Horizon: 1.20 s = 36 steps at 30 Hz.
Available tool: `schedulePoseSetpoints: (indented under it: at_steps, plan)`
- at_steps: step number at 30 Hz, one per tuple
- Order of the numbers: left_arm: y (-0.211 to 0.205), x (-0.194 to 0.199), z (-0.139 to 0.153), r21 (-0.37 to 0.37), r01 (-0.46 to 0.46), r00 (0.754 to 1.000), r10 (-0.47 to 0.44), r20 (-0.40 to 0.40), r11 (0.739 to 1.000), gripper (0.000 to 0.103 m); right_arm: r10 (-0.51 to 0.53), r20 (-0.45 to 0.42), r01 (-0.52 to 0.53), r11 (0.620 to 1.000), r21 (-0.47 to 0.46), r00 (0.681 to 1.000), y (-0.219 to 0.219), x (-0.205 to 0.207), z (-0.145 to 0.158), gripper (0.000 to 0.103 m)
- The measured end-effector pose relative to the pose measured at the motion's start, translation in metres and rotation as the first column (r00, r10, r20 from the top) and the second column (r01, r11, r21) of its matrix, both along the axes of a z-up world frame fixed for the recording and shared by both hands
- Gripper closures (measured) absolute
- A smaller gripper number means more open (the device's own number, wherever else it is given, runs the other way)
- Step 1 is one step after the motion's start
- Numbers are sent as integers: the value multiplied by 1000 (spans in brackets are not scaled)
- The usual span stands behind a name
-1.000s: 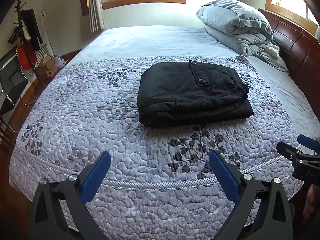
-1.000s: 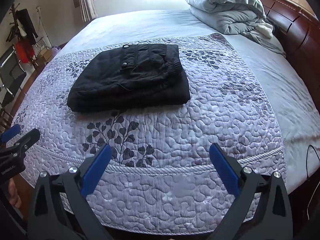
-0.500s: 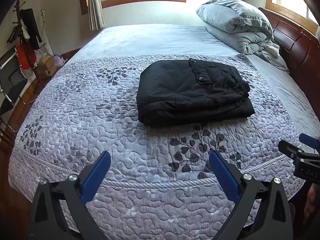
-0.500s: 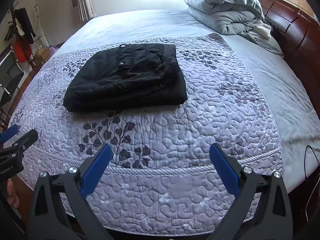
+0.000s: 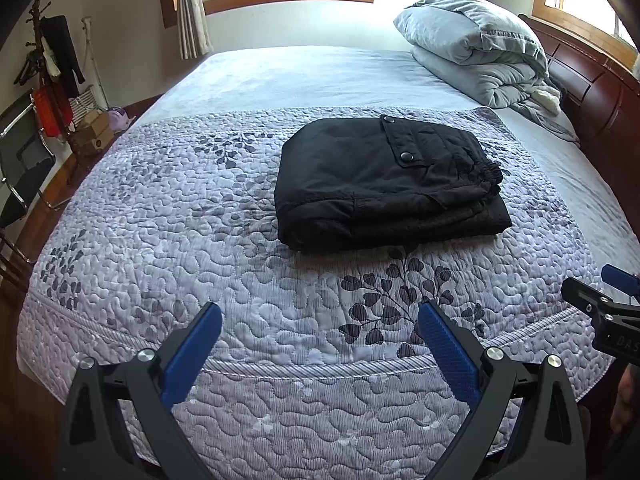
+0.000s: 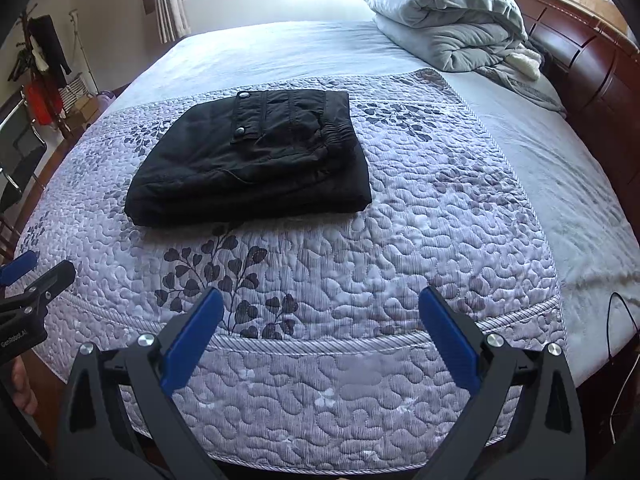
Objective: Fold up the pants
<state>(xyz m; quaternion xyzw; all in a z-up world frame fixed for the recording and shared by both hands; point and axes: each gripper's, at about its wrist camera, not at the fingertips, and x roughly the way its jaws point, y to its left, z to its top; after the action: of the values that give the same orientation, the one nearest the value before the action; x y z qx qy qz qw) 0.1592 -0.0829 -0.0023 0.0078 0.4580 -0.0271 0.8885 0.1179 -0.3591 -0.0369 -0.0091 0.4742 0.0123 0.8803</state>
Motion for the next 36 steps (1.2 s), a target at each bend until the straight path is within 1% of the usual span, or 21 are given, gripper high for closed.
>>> schedulePoseSetpoints:
  at_steps: [8,22,28,32,36]
  plan:
    - [0,1,-1,-8,1,1000,-1,-7,1000,4,-1,-1,1,1000,-2,1000,0,1,0,5]
    - [-1,5,-4,1,3,1000,-3,-15,1000,4,-1,1,1,1000,-3,1000,-2,3,0,5]
    - [-3,4,-2,-13,11,1000,-11,4,1000,4,-1,-6,1,1000,-3,1000,-3,4,-2,5]
    - [-5,5,-1,2,14,1000,-14,17,1000,4,0,-7,0,1000,-3,1000,-2,5,-2,5]
    - [-4,5,-1,2,10,1000,-10,11,1000,4,3,-11,-3,1000,-3,1000,-2,5,-4,5]
